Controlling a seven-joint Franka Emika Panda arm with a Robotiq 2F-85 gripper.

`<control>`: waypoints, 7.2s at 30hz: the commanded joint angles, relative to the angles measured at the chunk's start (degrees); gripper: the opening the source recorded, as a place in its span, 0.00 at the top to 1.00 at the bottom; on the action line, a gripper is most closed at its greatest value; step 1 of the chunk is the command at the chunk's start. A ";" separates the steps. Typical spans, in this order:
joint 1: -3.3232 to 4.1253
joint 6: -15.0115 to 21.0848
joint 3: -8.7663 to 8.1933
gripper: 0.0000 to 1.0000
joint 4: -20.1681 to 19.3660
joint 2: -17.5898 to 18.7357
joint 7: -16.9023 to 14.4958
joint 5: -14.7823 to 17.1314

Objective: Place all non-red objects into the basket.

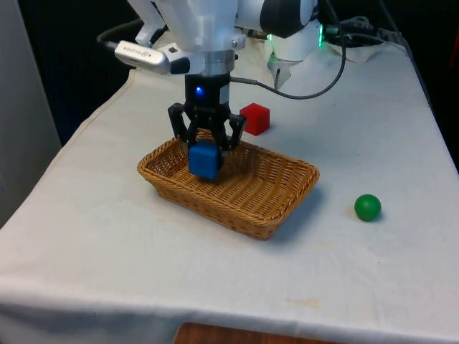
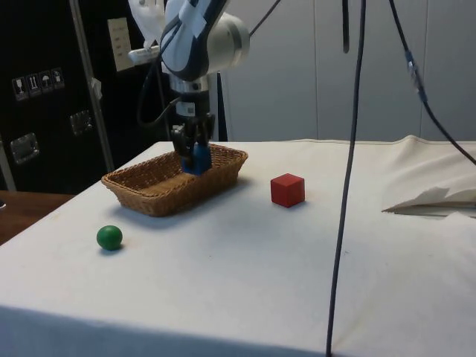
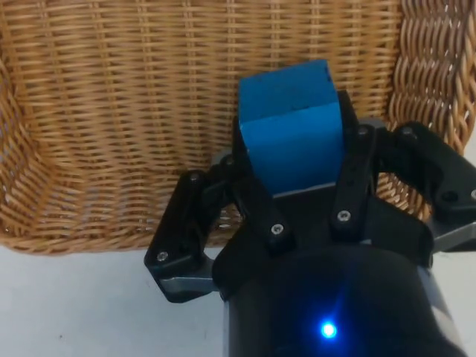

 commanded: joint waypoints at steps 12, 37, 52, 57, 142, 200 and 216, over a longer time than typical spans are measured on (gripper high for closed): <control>-0.69 0.34 0.57 0.41 0.69 1.03 -0.92 1.60; 0.40 -3.84 -0.86 0.00 2.52 -1.89 -0.17 0.00; 3.55 -9.40 -0.69 0.00 3.15 -6.36 5.16 -6.13; 4.24 -9.80 -0.23 0.00 3.50 -6.42 6.88 -7.45; 6.25 -12.89 16.44 0.00 12.09 -2.92 16.50 -12.83; 5.16 -0.06 19.82 0.00 14.27 8.19 11.80 -13.69; 4.01 0.46 19.88 0.00 15.24 10.08 8.59 -13.64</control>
